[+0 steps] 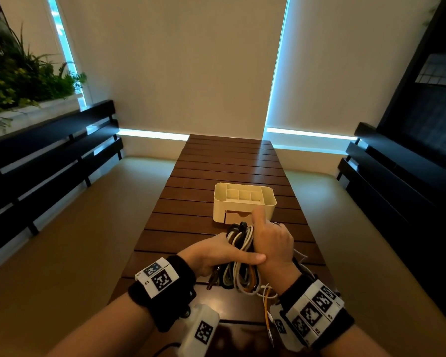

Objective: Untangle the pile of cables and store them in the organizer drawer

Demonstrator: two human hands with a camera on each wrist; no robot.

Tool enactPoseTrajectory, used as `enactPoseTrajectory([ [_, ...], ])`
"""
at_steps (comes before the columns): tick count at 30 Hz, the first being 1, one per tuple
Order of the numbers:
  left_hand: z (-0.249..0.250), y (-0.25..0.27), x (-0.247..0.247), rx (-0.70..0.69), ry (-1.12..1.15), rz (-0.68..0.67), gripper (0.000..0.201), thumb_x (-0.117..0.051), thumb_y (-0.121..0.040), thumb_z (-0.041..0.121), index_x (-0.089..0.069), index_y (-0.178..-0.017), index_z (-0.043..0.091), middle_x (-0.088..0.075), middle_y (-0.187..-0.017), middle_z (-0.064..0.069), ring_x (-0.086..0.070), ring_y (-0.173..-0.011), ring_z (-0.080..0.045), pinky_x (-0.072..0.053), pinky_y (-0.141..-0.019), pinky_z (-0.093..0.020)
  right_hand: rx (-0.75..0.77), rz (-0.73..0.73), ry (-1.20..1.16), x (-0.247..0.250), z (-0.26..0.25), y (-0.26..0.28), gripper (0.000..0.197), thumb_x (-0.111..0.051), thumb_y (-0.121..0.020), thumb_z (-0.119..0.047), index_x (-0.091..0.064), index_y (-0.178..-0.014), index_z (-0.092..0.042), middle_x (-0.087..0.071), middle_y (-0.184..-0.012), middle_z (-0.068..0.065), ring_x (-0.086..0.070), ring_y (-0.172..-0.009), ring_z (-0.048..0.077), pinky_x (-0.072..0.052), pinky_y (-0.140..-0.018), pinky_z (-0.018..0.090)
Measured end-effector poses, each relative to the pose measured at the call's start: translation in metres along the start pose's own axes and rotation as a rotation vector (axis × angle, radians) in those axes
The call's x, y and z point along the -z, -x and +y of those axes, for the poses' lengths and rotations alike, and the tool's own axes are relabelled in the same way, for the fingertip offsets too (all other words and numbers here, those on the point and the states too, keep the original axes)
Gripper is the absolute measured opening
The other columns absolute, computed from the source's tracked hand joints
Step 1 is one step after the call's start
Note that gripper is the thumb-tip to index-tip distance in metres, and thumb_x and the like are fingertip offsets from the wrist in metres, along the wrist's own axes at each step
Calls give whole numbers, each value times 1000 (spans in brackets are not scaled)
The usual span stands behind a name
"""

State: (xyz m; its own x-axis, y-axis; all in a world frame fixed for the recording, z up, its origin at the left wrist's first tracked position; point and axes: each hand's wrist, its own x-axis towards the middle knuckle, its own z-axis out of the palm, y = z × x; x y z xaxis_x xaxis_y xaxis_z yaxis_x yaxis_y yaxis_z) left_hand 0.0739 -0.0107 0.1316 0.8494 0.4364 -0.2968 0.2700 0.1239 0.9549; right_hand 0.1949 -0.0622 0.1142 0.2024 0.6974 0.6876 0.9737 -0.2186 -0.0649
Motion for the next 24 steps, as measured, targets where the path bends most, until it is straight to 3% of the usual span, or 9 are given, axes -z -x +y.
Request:
enactPoseTrajectory([
  [5, -10, -2, -1, -124, 78, -63, 29, -66, -80, -7, -64, -102, 12, -71, -93, -3, -68, -90, -17, -54, -84, -31, -33, -85, -90, 9, -3, -3, 23, -68, -78, -19, -48, -88, -14, -50, -53, -4, -50, -42, 13, -46, -44, 26],
  [7, -14, -2, -3, -138, 127, -41, 25, -65, -74, -7, -64, -92, 10, -69, -80, -5, -67, -75, -18, -54, -76, -33, -61, -398, -258, 22, 3, -11, 17, -56, -88, -20, -42, -97, -21, -53, -71, -5, -55, -64, 15, -49, -61, 31],
  [9, -11, 2, -4, -137, 185, -49, 26, -63, -66, -4, -63, -89, 8, -66, -72, -6, -63, -65, -16, -52, -68, -32, -50, -636, -503, 28, 16, -20, 25, -63, -82, -14, -44, -97, -22, -57, -77, -8, -57, -74, 13, -50, -69, 32],
  [12, 7, 10, 5, -153, 254, -87, 32, -62, -57, 0, -68, -88, 8, -65, -72, -6, -59, -58, -14, -47, -60, -27, -36, -906, -831, 29, 40, -34, 31, -71, -75, -5, -56, -97, -21, -65, -86, -3, -62, -79, 5, -53, -78, 26],
  [14, 27, 17, 13, -211, 302, -77, 30, -62, -54, 3, -71, -82, 8, -65, -65, -6, -60, -53, -13, -49, -54, -23, -98, -1011, -951, 27, 56, -36, 23, -69, -77, 0, -59, -86, -19, -64, -78, -3, -62, -71, 2, -53, -74, 25],
  [16, 49, 23, 23, -305, 396, -33, 28, -64, -51, 7, -71, -79, 9, -63, -59, -4, -62, -54, -14, -53, -57, -24, -131, -1051, -954, 20, 69, -34, 19, -68, -78, -1, -59, -74, -17, -61, -68, -6, -60, -65, 4, -51, -70, 25],
  [20, 78, 27, 39, -449, 464, 48, 26, -64, -50, 11, -70, -75, 11, -60, -57, -1, -63, -56, -14, -54, -58, -24, -84, -1133, -783, 5, 83, -21, 15, -64, -82, -8, -59, -72, -18, -59, -75, -5, -59, -73, 8, -51, -83, 29],
  [22, 79, 26, 38, -469, 463, 58, 24, -64, -52, 12, -72, -75, 13, -60, -58, 0, -63, -58, -14, -55, -60, -25, -194, -1033, -738, 1, 99, -26, 15, -63, -84, -13, -58, -72, -20, -59, -75, -4, -58, -72, 10, -50, -75, 25],
  [24, 76, 22, 35, -477, 501, 67, 24, -63, -53, 11, -71, -75, 13, -59, -58, 0, -62, -58, -14, -54, -61, -25, -300, -758, -570, 1, 119, -36, 21, -63, -86, -16, -54, -71, -29, -58, -72, -3, -58, -69, 15, -44, -62, 21],
])
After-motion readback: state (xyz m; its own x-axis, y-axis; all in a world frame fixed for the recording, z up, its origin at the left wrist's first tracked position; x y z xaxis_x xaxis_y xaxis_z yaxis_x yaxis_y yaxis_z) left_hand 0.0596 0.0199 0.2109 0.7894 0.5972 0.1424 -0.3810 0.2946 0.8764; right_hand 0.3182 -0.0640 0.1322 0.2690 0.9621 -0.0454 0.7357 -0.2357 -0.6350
